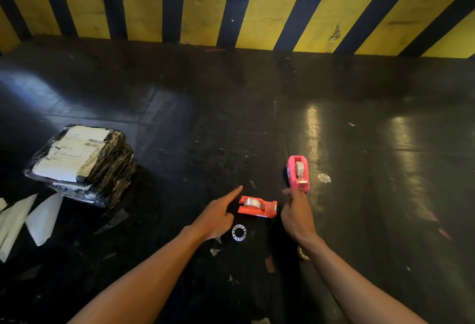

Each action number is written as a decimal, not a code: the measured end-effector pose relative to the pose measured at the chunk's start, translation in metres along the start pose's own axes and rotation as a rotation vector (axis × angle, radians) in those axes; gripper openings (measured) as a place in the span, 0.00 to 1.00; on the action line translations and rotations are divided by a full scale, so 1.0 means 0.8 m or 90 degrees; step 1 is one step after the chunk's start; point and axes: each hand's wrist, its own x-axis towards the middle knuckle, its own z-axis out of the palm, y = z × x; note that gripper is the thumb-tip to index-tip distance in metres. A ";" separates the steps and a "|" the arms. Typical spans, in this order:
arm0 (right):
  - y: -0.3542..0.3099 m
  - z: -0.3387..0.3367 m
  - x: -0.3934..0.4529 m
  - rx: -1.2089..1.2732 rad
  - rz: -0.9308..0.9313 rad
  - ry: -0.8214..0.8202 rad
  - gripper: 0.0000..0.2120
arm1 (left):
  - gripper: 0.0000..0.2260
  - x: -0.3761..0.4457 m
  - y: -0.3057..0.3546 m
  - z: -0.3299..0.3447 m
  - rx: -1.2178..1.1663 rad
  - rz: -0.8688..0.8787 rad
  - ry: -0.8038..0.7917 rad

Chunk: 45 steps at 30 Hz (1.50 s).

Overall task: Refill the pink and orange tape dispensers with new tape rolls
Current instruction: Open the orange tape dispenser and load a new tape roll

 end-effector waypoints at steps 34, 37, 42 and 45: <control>-0.081 0.046 0.073 -0.149 -0.016 -0.009 0.42 | 0.24 -0.018 -0.075 0.037 0.200 -0.036 0.347; -0.056 0.029 0.021 -0.159 -0.081 -0.005 0.39 | 0.19 -0.025 -0.079 0.036 0.126 0.005 0.375; 0.006 -0.021 -0.028 -0.378 -0.029 -0.065 0.31 | 0.22 -0.032 -0.060 0.039 0.069 0.046 0.256; 0.026 -0.050 -0.039 -0.424 0.078 -0.192 0.34 | 0.28 -0.035 -0.048 0.045 0.145 0.126 0.118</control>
